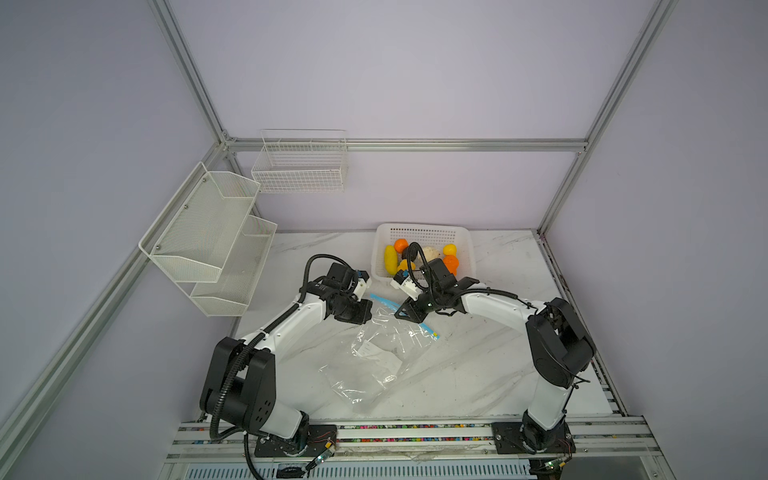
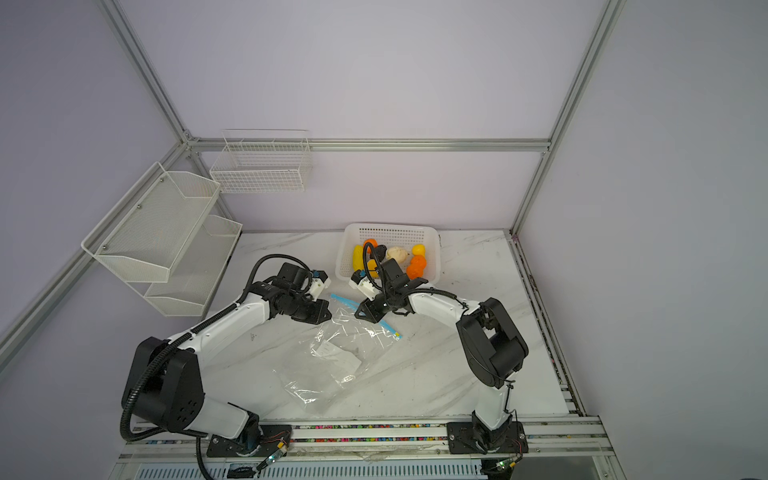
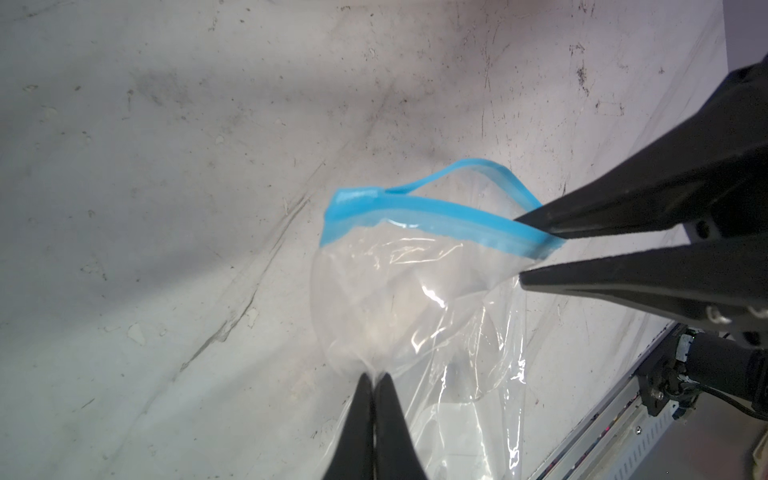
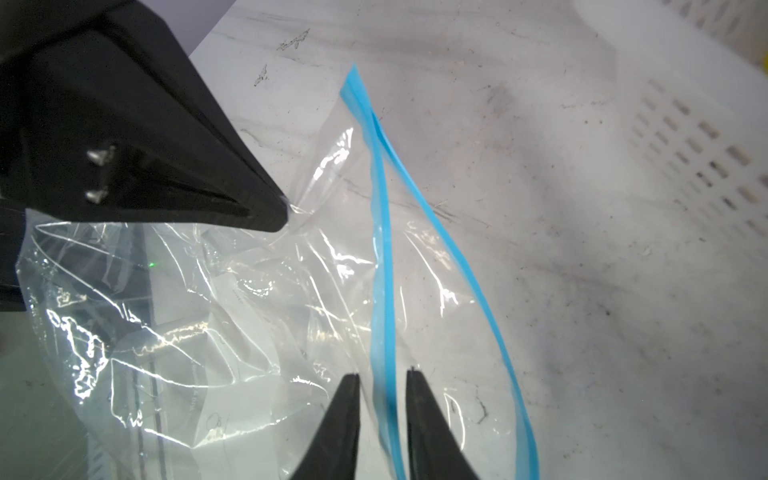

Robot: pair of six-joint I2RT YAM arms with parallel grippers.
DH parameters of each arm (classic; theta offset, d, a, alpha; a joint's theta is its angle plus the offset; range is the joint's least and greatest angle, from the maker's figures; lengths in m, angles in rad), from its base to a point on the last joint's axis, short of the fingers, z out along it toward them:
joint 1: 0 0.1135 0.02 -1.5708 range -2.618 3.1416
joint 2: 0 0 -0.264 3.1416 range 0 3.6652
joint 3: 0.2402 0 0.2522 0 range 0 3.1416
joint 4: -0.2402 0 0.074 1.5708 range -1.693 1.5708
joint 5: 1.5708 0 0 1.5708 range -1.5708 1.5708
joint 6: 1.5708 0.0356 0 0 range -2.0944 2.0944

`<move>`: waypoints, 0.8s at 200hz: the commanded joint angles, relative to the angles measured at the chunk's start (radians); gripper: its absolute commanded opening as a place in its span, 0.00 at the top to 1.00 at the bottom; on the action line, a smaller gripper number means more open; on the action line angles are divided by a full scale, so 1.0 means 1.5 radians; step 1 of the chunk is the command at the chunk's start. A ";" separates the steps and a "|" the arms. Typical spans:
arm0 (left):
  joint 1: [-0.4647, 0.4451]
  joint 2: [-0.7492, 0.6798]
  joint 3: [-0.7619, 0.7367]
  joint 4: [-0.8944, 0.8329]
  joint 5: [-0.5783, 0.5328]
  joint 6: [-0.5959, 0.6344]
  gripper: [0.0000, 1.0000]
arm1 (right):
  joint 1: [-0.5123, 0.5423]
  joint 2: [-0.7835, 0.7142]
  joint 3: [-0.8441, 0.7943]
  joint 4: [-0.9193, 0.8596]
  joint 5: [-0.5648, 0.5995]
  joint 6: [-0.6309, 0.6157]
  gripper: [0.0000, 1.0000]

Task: Place the food in the zip-top bag and seal the zipper

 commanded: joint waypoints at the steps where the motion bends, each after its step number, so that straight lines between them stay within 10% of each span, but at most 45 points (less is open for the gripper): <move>1: -0.003 -0.008 0.065 0.014 -0.003 0.019 0.97 | -0.001 0.008 0.009 -0.014 -0.016 -0.011 0.85; 95: 0.112 -0.099 0.018 -0.004 0.028 -0.149 0.33 | -0.037 -0.056 -0.105 0.120 0.006 0.171 1.00; 160: 0.226 -0.222 -0.110 -0.060 0.008 -0.268 0.26 | -0.041 -0.111 -0.206 0.264 0.058 0.371 1.00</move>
